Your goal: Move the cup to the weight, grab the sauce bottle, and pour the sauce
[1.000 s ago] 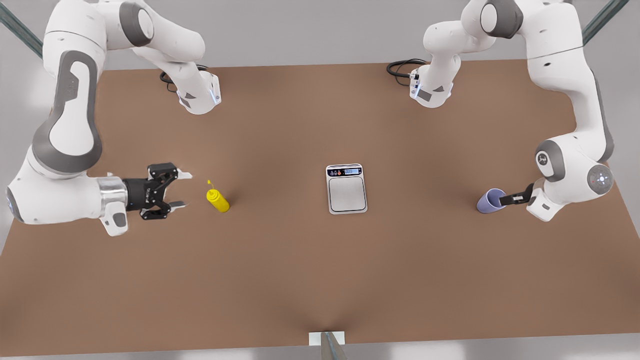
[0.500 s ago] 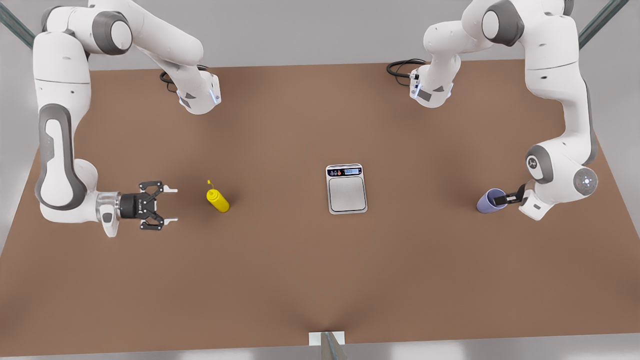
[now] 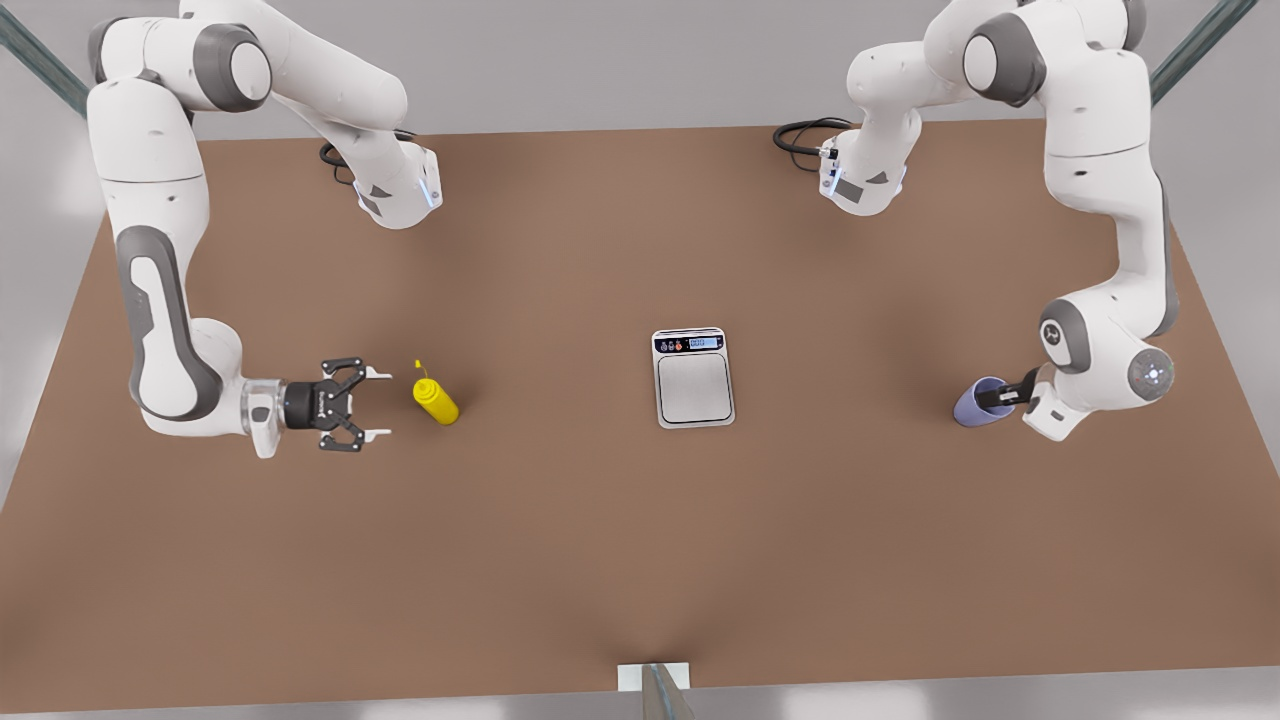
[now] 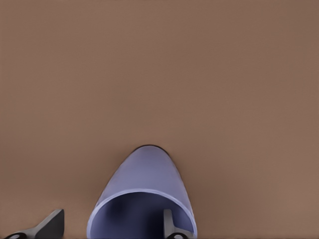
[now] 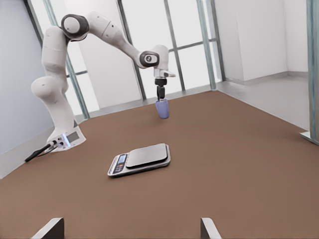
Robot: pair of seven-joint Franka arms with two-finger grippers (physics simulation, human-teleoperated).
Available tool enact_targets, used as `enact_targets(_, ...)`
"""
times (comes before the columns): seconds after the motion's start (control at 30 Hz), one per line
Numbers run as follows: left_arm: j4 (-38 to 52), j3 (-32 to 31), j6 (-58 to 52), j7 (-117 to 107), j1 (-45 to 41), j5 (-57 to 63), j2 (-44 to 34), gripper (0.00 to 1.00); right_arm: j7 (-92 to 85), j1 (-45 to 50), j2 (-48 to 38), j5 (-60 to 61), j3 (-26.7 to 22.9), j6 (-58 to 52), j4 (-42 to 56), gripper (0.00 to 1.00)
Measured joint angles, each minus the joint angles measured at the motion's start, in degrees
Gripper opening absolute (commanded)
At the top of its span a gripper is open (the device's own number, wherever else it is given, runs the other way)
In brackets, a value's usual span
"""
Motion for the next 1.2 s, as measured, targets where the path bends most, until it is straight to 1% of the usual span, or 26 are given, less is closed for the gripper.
enact_targets(0.07, 0.0, 0.0, 0.0, 0.1, 0.0, 0.0, 0.3, 0.76, -1.5, -0.6, 0.0, 0.0, 0.0, -0.1, -0.4, 1.00)
enact_targets(0.2, 0.0, 0.0, 0.0, 0.0, 0.0, 0.0, 0.9, 0.59, -12.3, -2.9, 0.0, -0.6, -0.1, -0.3, -2.0, 1.00)
enact_targets(0.23, 0.0, 0.0, 0.1, 0.0, 0.0, 0.2, 1.2, 0.54, -13.8, -2.2, 2.9, -0.5, 0.0, -0.7, -1.4, 1.00)
enact_targets(0.33, 0.0, 0.0, 0.0, 0.0, 0.0, 0.9, 1.2, 0.43, -15.4, -3.9, 4.8, -0.5, 0.0, -0.8, -0.7, 1.00)
enact_targets(0.4, 0.1, 0.0, 0.0, 0.0, 0.0, 0.5, 1.2, 0.36, -17.8, -3.4, 8.0, -0.4, 0.0, -0.9, -0.4, 1.00)
enact_targets(0.47, 0.2, 0.0, 0.0, 0.0, 0.0, 0.3, 1.2, 0.36, -20.8, -3.3, 11.8, -0.4, -0.1, -0.9, 1.6, 1.00)
enact_targets(0.53, 0.3, 0.0, 0.0, 0.0, 0.0, 0.2, 1.2, 0.33, -21.7, -3.2, 12.5, -0.4, -0.1, -0.8, 1.7, 1.00)
enact_targets(0.57, 0.3, 0.0, 0.0, 0.0, 0.0, 0.1, 1.2, 0.30, -21.9, -3.2, 12.6, -0.4, -0.1, -0.7, 1.7, 1.00)
enact_targets(0.73, 1.3, 0.0, 0.3, -0.4, 0.0, 0.0, 1.2, 0.27, -23.1, -3.7, 12.4, -0.5, 0.0, -0.4, 0.6, 1.00)
enact_targets(0.87, 1.7, -0.2, 1.2, -0.5, -0.1, 0.0, 1.6, 0.27, -23.8, -3.1, 12.2, -0.2, 0.0, -0.1, -0.9, 1.00)
enact_targets(0.9, 2.3, -0.3, 1.6, -0.5, -0.1, 0.0, 2.0, 0.26, -23.8, -2.8, 12.2, -0.1, 0.0, 0.1, -0.9, 1.00)
enact_targets(0.97, 2.5, -0.3, 2.0, -0.5, -0.1, 0.0, 2.4, 0.25, -23.8, -2.5, 12.2, 0.0, 1.1, 1.4, -1.3, 1.00)
enact_targets(1.2, 2.9, -0.3, 1.9, -0.5, -0.3, 0.1, 2.2, 0.24, -23.8, -0.4, 12.1, 0.7, 1.2, 2.5, -1.4, 1.00)
